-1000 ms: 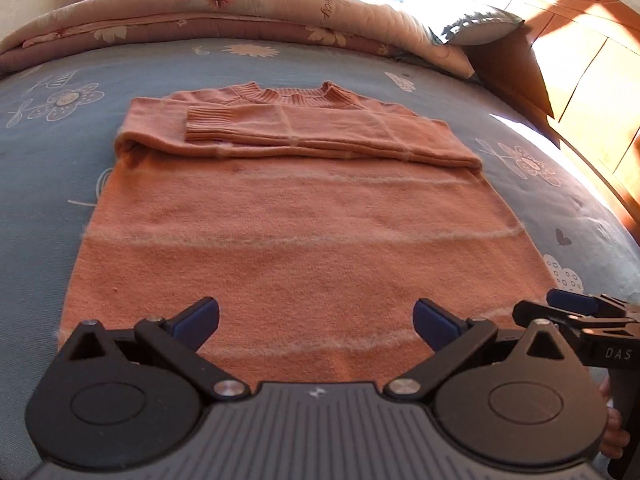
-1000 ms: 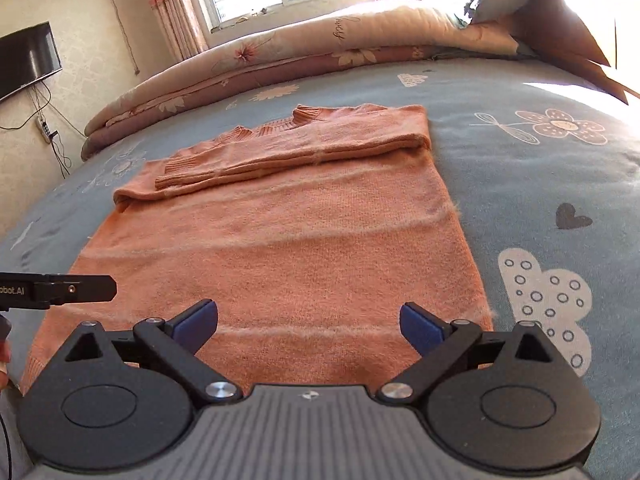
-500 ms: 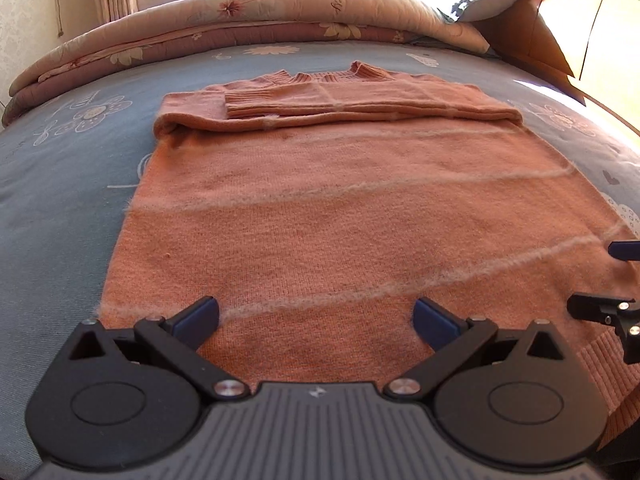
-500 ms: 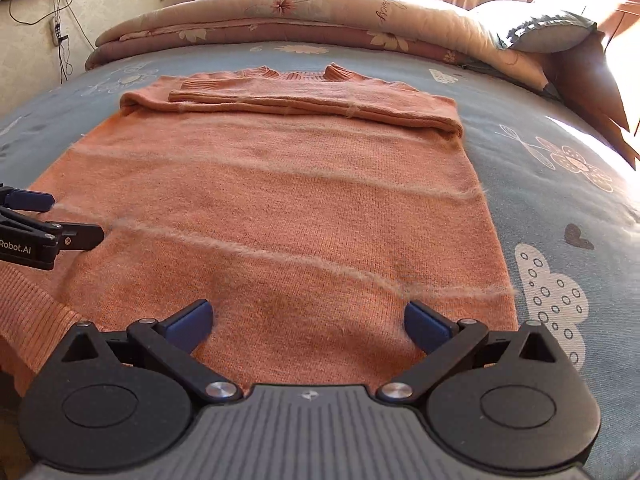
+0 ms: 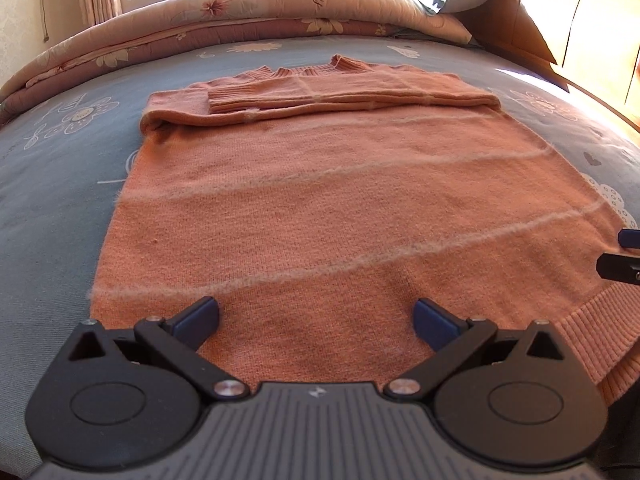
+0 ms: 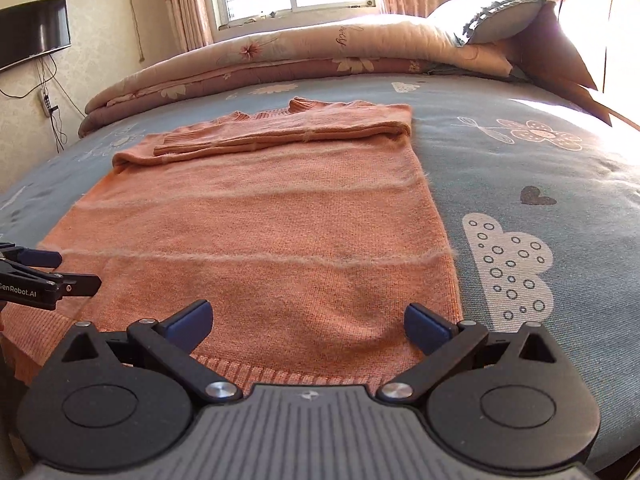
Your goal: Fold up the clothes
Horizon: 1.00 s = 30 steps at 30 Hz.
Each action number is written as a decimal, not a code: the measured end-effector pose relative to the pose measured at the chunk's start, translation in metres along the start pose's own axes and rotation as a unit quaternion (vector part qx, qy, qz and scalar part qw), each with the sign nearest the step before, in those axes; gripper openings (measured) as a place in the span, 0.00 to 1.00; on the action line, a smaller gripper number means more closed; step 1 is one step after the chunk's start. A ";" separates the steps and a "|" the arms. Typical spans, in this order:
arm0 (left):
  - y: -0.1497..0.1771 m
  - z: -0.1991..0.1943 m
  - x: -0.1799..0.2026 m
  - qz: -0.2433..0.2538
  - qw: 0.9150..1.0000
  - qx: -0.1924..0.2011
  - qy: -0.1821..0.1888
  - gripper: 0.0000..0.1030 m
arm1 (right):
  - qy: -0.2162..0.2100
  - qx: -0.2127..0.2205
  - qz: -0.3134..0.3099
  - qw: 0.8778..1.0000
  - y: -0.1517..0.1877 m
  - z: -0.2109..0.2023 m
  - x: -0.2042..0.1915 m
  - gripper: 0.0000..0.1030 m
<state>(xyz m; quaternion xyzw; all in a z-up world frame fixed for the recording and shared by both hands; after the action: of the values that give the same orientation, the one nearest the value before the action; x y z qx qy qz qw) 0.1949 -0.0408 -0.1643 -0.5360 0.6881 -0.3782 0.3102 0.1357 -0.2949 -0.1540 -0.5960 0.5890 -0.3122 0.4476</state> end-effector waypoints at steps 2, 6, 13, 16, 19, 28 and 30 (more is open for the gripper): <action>0.002 -0.003 -0.002 -0.006 1.000 0.004 0.001 0.99 | 0.007 -0.002 -0.016 1.000 0.000 0.003 -0.003 1.00; 0.012 -0.018 -0.013 -0.017 1.000 0.002 0.009 0.99 | 0.021 -0.006 -0.051 0.998 0.006 0.008 -0.009 1.00; 0.003 -0.032 -0.033 -0.056 0.998 0.006 0.031 0.99 | 0.026 0.002 -0.040 0.999 0.006 0.010 -0.007 1.00; -0.008 -0.020 -0.041 -0.073 0.997 0.010 0.018 0.99 | 0.030 0.003 -0.041 0.999 0.006 0.011 -0.008 1.00; -0.009 -0.005 -0.044 -0.087 0.996 -0.001 0.017 0.99 | 0.036 0.003 -0.052 0.998 0.008 0.011 -0.010 1.00; 0.004 -0.016 -0.054 -0.096 0.995 -0.007 0.013 0.99 | 0.039 0.006 -0.052 0.998 0.008 0.011 -0.010 1.00; 0.006 -0.021 -0.059 -0.105 0.994 -0.010 0.011 0.99 | 0.038 0.006 -0.051 0.998 0.008 0.011 -0.010 1.00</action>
<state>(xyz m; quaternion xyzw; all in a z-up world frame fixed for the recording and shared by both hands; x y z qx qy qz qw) 0.1882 0.0216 -0.1573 -0.6042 0.6352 -0.4077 0.2553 0.1412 -0.2827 -0.1641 -0.6105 0.5723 -0.3610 0.4116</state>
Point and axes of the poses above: each gripper's, at about its wrist camera, not at the fingertips, and z roughly the way its jaws point, x to its right, y to its underside, the point moved 8 cm from there along z, roughly the way its jaws point, and after that the axes turned 13 degrees about x, right-handed, at the moved point
